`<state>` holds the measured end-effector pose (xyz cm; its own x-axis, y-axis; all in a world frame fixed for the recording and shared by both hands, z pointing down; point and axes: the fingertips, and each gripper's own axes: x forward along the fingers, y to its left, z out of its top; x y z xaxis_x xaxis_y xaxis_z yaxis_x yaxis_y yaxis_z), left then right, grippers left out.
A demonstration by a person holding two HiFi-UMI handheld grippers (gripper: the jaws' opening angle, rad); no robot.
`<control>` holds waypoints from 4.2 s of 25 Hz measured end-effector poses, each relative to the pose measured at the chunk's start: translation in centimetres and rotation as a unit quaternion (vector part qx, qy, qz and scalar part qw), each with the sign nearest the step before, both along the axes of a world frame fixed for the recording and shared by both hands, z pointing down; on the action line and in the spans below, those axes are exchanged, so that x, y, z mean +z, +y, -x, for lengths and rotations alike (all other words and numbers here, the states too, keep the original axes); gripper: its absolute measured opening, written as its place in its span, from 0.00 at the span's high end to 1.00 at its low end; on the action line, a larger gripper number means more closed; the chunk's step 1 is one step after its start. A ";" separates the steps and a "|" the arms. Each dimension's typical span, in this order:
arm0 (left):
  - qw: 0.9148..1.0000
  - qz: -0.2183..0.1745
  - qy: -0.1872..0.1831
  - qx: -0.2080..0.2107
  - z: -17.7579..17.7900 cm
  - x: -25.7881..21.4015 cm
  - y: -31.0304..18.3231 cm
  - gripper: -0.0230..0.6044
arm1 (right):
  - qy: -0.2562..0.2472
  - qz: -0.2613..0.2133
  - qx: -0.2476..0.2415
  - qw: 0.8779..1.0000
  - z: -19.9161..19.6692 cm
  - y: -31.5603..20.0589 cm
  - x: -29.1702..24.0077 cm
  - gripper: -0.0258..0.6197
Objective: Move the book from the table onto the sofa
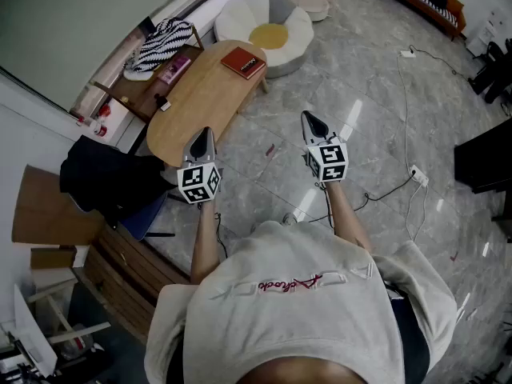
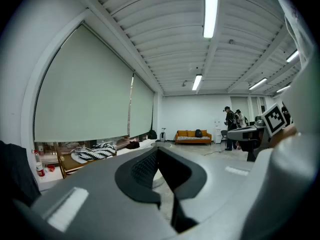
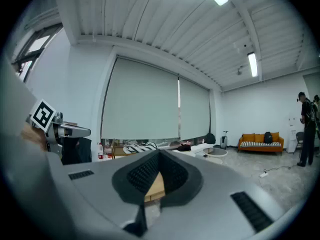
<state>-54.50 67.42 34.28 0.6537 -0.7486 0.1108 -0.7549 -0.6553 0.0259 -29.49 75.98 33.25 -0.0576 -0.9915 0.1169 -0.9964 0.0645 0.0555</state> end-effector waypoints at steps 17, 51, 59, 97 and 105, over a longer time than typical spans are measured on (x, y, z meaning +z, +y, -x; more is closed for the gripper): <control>1.000 0.016 -0.011 -0.007 -1.1 1.8 0.4 0.95 | -0.004 0.009 -0.017 1.000 -0.5 -1.0 0.4 0.95; 0.999 0.012 -0.020 -0.035 -6.9 2.2 1.1 0.95 | -0.003 0.018 -0.073 0.997 -5.1 -2.5 2.6 0.95; 0.999 0.017 -0.016 -0.036 -6.9 2.9 -1.5 0.95 | -0.002 0.023 -0.074 0.997 -5.0 -5.2 3.2 0.95; 0.999 0.017 -0.021 0.026 -10.5 2.7 -33.1 0.95 | 0.022 0.022 -0.016 0.999 -7.5 -34.7 1.9 0.95; 0.999 0.014 -0.027 0.040 -10.5 3.2 -36.8 0.95 | 0.024 0.015 0.003 1.000 -8.1 -38.5 1.5 0.95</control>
